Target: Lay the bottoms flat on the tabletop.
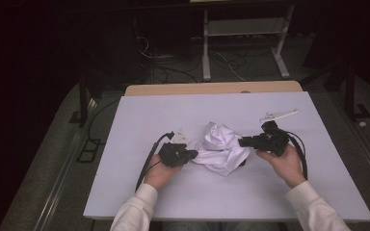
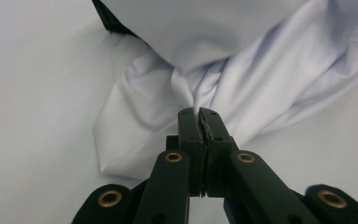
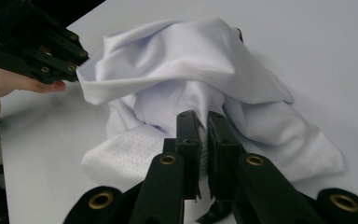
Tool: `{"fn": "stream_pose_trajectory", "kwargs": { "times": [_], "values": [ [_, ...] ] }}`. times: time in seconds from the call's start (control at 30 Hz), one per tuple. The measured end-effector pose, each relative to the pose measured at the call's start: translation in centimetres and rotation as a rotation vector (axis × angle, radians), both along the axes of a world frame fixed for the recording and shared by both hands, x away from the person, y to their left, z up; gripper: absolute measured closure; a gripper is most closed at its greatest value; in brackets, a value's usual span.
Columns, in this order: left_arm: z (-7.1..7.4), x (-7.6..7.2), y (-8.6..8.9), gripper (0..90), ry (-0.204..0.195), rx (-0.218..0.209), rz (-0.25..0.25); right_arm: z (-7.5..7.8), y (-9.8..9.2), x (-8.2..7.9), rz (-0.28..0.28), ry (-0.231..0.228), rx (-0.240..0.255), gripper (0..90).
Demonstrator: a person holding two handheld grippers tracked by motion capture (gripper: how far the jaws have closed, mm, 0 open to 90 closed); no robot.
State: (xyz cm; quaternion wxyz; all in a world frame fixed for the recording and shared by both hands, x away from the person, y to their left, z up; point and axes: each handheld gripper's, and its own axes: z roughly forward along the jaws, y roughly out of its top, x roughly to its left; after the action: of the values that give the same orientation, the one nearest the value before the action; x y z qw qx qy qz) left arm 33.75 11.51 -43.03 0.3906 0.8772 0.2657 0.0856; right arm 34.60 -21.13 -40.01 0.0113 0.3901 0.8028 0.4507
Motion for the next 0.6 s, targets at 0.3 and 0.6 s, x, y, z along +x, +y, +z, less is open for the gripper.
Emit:
{"fn": "stream_pose_trajectory", "kwargs": {
  "times": [0.3, 0.6],
  "values": [
    [-0.8, -0.6, -0.8, 88.0, 0.019, -0.007, -0.033, -3.6, -4.7, -0.9, -0.131, 0.13, 0.035, 84.6],
    [-0.9, -1.2, -1.1, 87.9, 0.017, -0.009, -0.059, -4.0, -5.1, -1.7, -0.119, 0.158, 0.012, 76.2]
  ]
}}
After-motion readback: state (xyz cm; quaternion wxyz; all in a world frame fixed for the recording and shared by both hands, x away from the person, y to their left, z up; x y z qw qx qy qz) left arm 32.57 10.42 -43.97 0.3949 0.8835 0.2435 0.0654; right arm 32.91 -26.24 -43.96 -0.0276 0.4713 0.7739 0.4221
